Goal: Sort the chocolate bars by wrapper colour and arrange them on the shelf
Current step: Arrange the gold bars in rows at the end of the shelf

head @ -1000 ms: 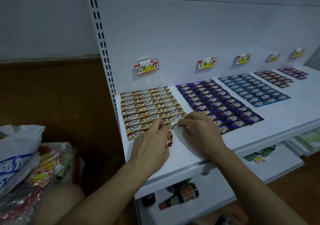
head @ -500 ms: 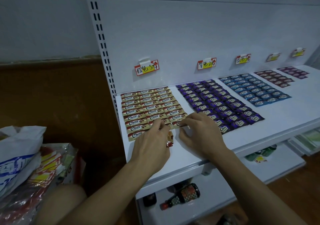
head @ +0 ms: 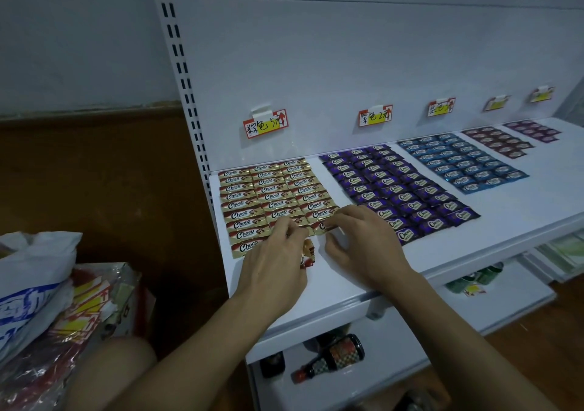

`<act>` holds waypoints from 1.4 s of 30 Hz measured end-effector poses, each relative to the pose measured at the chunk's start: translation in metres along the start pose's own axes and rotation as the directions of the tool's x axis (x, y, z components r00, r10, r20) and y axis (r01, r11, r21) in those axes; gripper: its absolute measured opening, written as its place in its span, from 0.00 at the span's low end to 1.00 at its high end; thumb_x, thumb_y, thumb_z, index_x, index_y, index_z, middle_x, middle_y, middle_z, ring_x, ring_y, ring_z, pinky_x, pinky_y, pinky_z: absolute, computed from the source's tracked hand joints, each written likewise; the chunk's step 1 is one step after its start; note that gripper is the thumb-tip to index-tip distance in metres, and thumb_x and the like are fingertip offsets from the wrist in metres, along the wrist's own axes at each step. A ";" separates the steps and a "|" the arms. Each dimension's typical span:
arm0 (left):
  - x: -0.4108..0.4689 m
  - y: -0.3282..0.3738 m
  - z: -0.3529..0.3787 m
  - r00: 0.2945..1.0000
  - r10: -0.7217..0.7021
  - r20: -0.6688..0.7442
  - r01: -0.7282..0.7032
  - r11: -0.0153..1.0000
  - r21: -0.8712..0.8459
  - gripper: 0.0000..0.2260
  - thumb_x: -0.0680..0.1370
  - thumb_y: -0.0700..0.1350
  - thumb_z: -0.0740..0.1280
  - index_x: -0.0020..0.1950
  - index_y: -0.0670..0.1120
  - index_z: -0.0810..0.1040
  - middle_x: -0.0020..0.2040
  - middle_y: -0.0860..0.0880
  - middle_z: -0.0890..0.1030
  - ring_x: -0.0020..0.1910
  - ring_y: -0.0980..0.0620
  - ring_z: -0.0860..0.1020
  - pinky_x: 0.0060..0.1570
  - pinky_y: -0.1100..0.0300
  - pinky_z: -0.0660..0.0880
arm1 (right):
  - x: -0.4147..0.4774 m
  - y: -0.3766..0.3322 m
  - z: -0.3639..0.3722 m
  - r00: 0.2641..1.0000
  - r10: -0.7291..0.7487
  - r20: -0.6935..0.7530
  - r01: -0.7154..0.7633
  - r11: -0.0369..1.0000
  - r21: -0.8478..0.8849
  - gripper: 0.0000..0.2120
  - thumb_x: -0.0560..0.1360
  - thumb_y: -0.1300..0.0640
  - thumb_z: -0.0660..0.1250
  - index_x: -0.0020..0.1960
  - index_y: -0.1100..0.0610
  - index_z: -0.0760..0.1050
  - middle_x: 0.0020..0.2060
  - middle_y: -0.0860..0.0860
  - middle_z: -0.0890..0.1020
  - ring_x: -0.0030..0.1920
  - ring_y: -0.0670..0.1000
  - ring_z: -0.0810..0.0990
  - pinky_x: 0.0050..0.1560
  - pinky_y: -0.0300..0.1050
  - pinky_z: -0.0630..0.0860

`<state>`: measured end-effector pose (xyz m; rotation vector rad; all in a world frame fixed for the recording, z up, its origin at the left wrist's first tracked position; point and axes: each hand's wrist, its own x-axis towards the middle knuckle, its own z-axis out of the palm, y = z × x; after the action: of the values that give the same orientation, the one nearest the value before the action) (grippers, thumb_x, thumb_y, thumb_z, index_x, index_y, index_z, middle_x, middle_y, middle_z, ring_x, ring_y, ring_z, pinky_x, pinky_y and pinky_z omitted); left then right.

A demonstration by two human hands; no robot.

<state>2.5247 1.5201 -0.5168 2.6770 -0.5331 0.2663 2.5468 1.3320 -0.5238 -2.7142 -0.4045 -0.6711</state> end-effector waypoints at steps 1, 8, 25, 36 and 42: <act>0.000 -0.001 0.000 1.000 0.004 -0.016 -0.004 0.999 -0.044 0.25 0.76 0.41 0.70 0.73 0.52 0.69 0.63 0.53 0.66 0.52 0.49 0.78 0.48 0.53 0.80 | 0.001 0.001 0.000 1.000 -0.003 -0.017 0.003 1.000 0.010 0.11 0.72 0.53 0.71 0.54 0.53 0.83 0.50 0.48 0.82 0.49 0.51 0.79 0.44 0.47 0.78; -0.009 -0.006 -0.026 0.999 -0.040 0.015 0.036 0.601 -0.799 0.27 0.82 0.34 0.61 0.74 0.59 0.61 0.43 0.62 0.77 0.41 0.61 0.76 0.41 0.63 0.72 | 0.001 -0.023 -0.021 0.999 0.017 0.036 -0.037 0.696 0.717 0.12 0.75 0.63 0.71 0.57 0.53 0.82 0.50 0.46 0.84 0.50 0.51 0.81 0.42 0.50 0.78; -0.032 -0.056 -0.055 0.962 -0.227 0.151 0.233 0.395 -0.888 0.10 0.86 0.42 0.57 0.59 0.40 0.76 0.45 0.29 0.80 0.25 0.53 0.65 0.25 0.61 0.62 | 0.031 -0.089 -0.001 0.988 0.020 0.155 -0.150 0.403 0.903 0.09 0.72 0.69 0.75 0.49 0.61 0.78 0.38 0.52 0.83 0.41 0.57 0.83 0.44 0.53 0.80; -0.035 -0.068 -0.060 0.836 -0.433 0.337 0.373 -0.004 -0.928 0.04 0.83 0.43 0.62 0.54 0.43 0.73 0.30 0.50 0.66 0.23 0.56 0.58 0.22 0.66 0.53 | -0.001 -0.082 0.004 0.990 0.047 0.136 -0.121 0.780 0.614 0.14 0.73 0.63 0.74 0.51 0.47 0.75 0.33 0.44 0.82 0.35 0.46 0.81 0.35 0.34 0.73; -0.036 -0.064 -0.068 0.829 -0.306 0.469 0.432 -0.184 -0.883 0.07 0.80 0.43 0.54 0.48 0.44 0.71 0.33 0.49 0.67 0.23 0.57 0.57 0.24 0.64 0.49 | -0.012 -0.078 0.009 0.994 0.010 0.105 -0.045 0.940 0.339 0.10 0.74 0.52 0.73 0.51 0.44 0.74 0.29 0.43 0.75 0.37 0.43 0.75 0.38 0.46 0.75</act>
<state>2.5107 1.6140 -0.4866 1.1203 0.1677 -0.3710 2.5133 1.4042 -0.5195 -2.4234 -0.4593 -0.4101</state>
